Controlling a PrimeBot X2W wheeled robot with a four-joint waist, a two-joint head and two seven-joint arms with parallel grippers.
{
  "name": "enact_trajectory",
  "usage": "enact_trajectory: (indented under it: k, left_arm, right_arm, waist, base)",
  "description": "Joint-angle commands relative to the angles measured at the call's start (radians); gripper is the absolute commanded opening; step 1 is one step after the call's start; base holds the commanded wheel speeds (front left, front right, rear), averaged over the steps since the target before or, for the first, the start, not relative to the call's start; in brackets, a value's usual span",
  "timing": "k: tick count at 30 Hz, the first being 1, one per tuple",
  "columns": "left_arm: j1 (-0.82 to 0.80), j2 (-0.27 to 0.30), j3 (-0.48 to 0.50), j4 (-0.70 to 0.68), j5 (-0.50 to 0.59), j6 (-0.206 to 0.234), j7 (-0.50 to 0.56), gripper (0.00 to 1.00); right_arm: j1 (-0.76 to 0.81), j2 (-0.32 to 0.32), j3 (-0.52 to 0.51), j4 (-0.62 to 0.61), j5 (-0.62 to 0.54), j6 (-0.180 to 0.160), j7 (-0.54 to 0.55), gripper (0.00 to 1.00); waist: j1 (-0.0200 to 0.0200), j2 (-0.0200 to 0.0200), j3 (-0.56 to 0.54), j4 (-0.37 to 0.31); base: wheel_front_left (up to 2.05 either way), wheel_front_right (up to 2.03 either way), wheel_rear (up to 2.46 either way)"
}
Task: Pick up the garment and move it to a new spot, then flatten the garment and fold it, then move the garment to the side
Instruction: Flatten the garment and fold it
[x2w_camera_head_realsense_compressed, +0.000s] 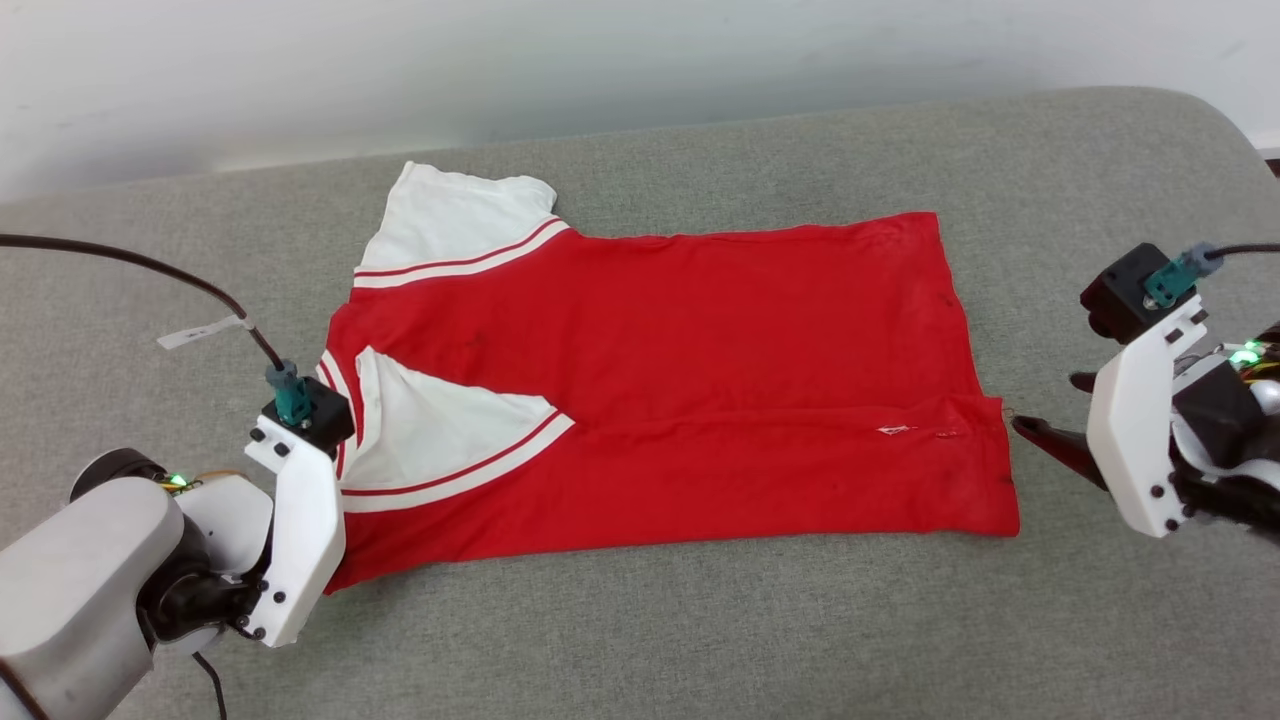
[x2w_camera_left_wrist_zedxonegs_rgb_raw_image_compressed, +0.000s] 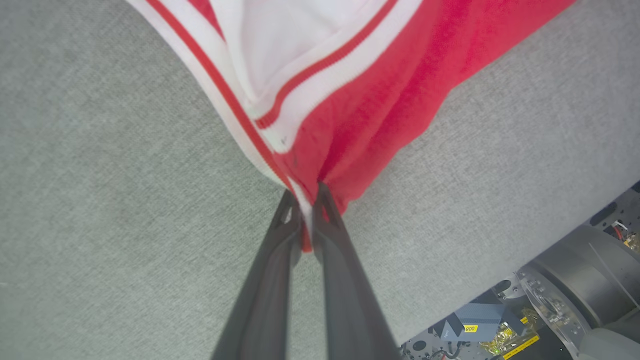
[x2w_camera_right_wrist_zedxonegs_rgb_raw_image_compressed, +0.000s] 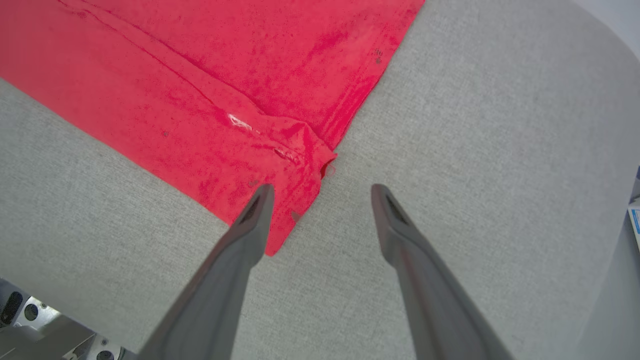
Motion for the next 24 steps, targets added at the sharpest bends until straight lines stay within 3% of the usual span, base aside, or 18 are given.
enact_trajectory:
  k: [1,4,9,22,23,24]
  left_arm:
    - [-0.009,0.011,-0.001,-0.021,0.008,0.000,-0.010,0.00]
    - [-0.021,0.011,0.000,-0.051,0.011,-0.001,-0.017,0.00]
    - [-0.037,0.002,-0.003,-0.076,0.027,0.002,-0.020,0.00]
    - [-0.048,-0.015,-0.007,-0.095,0.058,0.008,-0.049,0.00]
    - [-0.044,-0.012,-0.006,-0.092,0.057,0.008,-0.050,0.00]
    - [-0.039,-0.010,-0.002,-0.088,0.054,0.011,-0.059,0.00]
  right_arm:
    - [-0.031,-0.022,0.023,0.006,0.031,-0.001,0.082,1.00]
    - [-0.065,-0.038,0.045,0.031,0.065,-0.001,0.185,1.00]
    - [-0.072,-0.010,0.061,0.081,0.097,-0.001,0.250,1.00]
    - [0.060,0.174,0.136,0.270,0.117,-0.001,0.159,1.00]
    - [0.052,0.175,0.141,0.270,0.109,-0.001,0.143,0.84]
    - [0.043,0.178,0.139,0.267,0.111,-0.001,0.128,0.21]
  waist:
    - [0.0000,0.0000,0.003,0.004]
    - [0.0000,0.0000,0.015,0.018]
    - [0.0000,0.0000,0.042,0.034]
    - [0.0000,0.0000,0.111,0.061]
    - [0.0000,0.0000,0.109,0.059]
    - [0.0000,0.0000,0.106,0.055]
  base:
    - [0.00,0.00,0.00]
    - [0.00,0.00,0.00]
    - [0.00,0.00,0.00]
    - [0.00,0.00,0.00]
    - [0.00,0.00,0.00]
    - [0.00,0.00,0.00]
